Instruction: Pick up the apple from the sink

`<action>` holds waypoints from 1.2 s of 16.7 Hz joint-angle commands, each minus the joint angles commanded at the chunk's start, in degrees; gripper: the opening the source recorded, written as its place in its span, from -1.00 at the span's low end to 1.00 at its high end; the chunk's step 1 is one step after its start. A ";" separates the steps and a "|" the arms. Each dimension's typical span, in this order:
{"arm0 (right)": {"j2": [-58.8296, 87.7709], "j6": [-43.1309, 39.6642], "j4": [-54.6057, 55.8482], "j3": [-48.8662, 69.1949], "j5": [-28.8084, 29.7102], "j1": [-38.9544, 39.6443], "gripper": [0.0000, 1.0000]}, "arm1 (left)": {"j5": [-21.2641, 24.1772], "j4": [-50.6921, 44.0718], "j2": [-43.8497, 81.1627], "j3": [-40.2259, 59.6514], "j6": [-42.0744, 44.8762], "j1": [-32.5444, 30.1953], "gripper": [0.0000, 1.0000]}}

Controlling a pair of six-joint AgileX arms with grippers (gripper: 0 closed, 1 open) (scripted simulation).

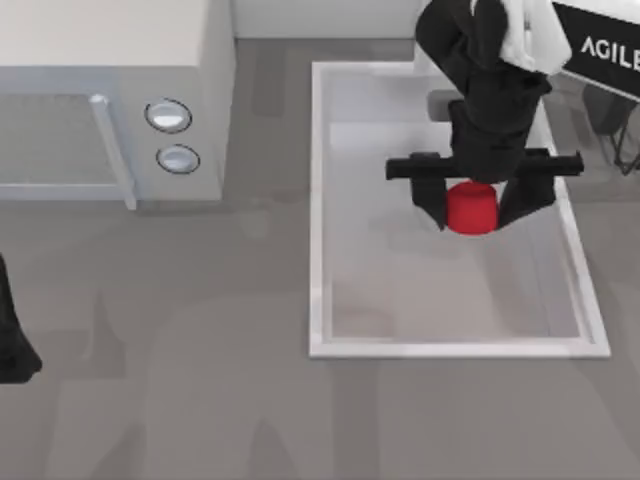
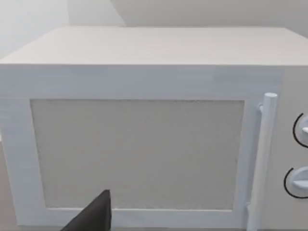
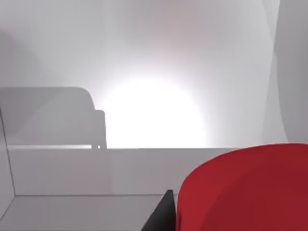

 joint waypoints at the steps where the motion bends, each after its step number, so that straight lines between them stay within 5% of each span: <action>1: -1.10 -0.06 -4.37 2.98 -0.01 -0.05 -1.00 | 0.00 0.00 0.00 0.00 0.00 0.00 1.00; 6: -5.80 -0.38 -18.45 13.85 -0.07 -0.32 -1.00 | 0.00 0.00 0.00 0.00 0.00 0.00 1.00; 14: -6.79 -1.24 -19.44 14.21 -0.15 -1.03 -1.00 | 0.00 0.00 0.00 0.00 0.00 0.00 1.00; 20: -13.13 -15.97 -16.07 3.23 -0.79 -16.01 -1.00 | 0.00 0.00 0.00 0.00 0.00 0.00 1.00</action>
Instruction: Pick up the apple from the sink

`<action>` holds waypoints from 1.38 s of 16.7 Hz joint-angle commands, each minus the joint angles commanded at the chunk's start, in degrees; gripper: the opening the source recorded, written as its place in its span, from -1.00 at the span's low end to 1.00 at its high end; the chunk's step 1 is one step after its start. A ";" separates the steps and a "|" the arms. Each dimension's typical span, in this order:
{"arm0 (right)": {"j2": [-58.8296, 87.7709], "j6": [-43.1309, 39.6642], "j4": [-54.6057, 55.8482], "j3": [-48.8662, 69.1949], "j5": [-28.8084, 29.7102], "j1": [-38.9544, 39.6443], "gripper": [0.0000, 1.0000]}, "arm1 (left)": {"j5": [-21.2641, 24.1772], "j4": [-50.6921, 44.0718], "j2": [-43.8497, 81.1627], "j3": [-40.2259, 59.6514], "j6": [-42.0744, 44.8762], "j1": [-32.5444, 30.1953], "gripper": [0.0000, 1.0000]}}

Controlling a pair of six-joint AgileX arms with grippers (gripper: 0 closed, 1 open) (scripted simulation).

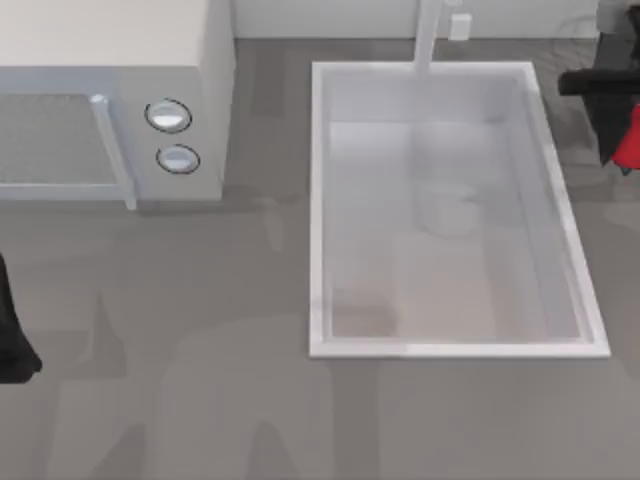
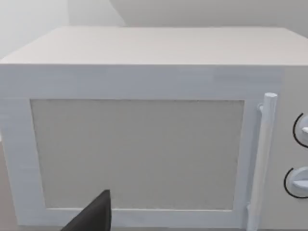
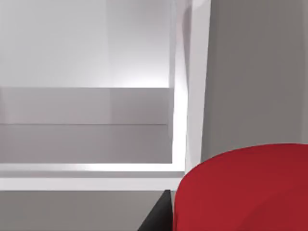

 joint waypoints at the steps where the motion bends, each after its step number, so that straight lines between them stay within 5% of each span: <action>1: -1.27 -3.12 0.68 -2.23 -0.13 -3.17 -1.00 | 0.00 0.00 0.00 0.00 0.00 0.00 1.00; 5: -4.88 -10.41 2.61 -8.46 -0.49 -10.47 -1.00 | 0.00 0.00 0.00 0.00 0.00 0.00 1.00; 11: -4.77 -10.55 3.48 -9.53 -0.43 -10.55 -1.00 | 0.00 0.00 0.00 0.00 0.00 0.00 1.00; 23: -2.02 -10.45 26.75 -29.75 -0.49 -10.56 -1.00 | 0.00 0.00 0.00 0.00 0.00 0.00 1.00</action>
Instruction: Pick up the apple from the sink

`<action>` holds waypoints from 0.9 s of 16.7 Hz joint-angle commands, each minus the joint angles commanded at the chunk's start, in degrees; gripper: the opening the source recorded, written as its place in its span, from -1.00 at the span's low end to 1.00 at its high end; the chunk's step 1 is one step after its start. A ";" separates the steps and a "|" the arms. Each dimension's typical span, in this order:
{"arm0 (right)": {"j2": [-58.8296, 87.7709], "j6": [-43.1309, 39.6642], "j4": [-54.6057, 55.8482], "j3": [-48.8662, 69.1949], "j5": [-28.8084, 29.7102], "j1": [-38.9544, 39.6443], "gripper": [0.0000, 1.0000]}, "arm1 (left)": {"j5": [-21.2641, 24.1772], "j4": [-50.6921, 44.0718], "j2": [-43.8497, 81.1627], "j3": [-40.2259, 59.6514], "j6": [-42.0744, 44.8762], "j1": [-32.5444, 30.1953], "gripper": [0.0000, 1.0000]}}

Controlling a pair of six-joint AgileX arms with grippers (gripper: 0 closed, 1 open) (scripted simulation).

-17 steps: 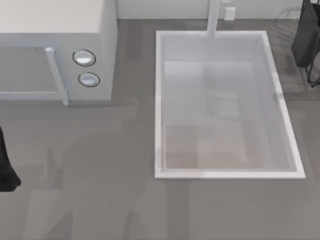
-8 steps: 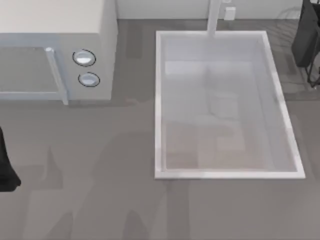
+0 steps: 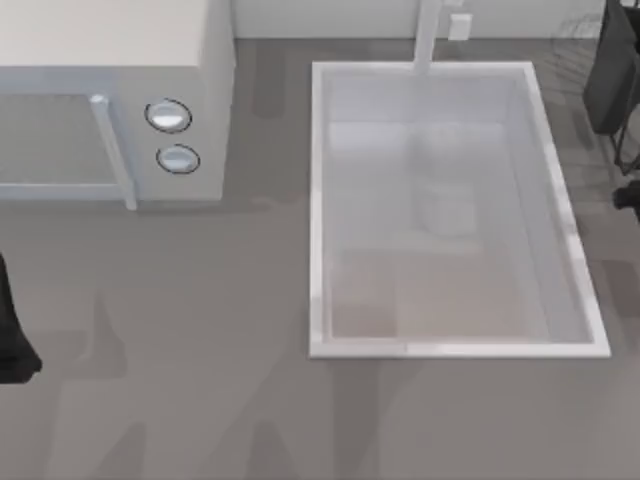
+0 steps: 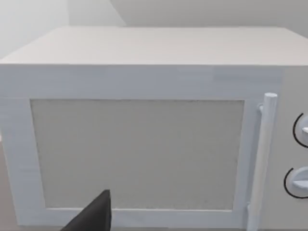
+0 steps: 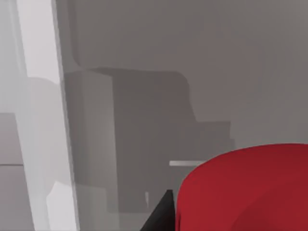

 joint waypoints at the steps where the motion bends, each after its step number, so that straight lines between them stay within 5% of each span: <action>1: 0.00 0.00 0.00 0.00 0.00 0.00 -1.00 | 0.00 0.00 0.00 0.00 0.00 0.00 1.00; 2: 0.00 0.00 0.00 0.00 0.00 0.00 -1.00 | 0.00 0.00 0.00 0.00 0.00 0.00 1.00; 15: 0.00 0.00 0.00 0.00 0.00 0.00 0.96 | 0.00 0.00 0.00 0.00 0.00 0.00 1.00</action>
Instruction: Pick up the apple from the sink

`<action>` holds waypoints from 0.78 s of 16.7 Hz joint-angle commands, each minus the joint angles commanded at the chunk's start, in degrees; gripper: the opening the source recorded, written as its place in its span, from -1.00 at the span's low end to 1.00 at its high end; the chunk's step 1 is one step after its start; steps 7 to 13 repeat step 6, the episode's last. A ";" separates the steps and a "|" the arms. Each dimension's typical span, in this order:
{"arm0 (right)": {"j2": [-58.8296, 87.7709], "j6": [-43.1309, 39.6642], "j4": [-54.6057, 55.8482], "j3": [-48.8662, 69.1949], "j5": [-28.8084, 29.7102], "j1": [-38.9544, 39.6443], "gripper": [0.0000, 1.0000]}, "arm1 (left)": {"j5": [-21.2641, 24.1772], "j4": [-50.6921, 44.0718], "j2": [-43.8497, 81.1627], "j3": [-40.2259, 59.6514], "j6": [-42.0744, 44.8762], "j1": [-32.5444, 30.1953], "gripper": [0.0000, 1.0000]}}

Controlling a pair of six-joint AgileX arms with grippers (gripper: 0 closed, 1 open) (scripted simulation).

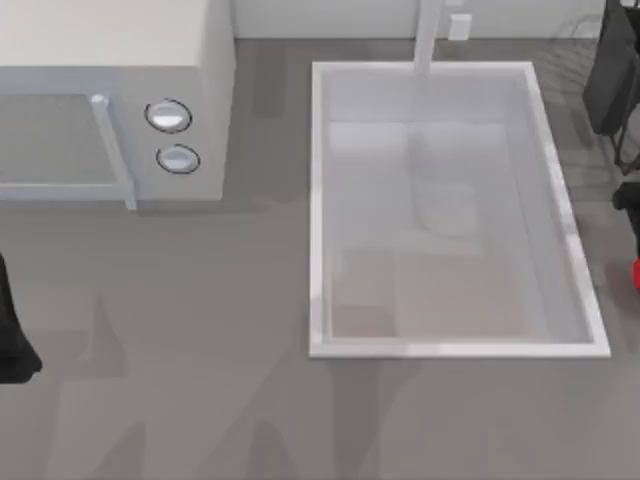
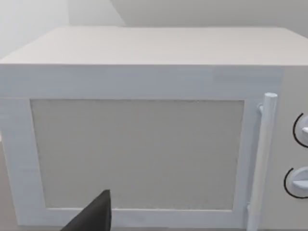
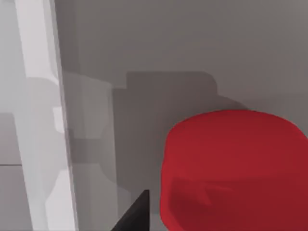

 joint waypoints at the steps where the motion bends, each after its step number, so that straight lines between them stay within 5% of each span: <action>1: 0.00 0.00 0.00 0.00 0.00 0.00 1.00 | 0.00 0.00 0.00 0.00 0.00 0.00 1.00; 13: 0.00 0.00 0.00 0.00 0.00 0.00 1.00 | 0.00 0.00 0.00 0.00 0.00 0.00 1.00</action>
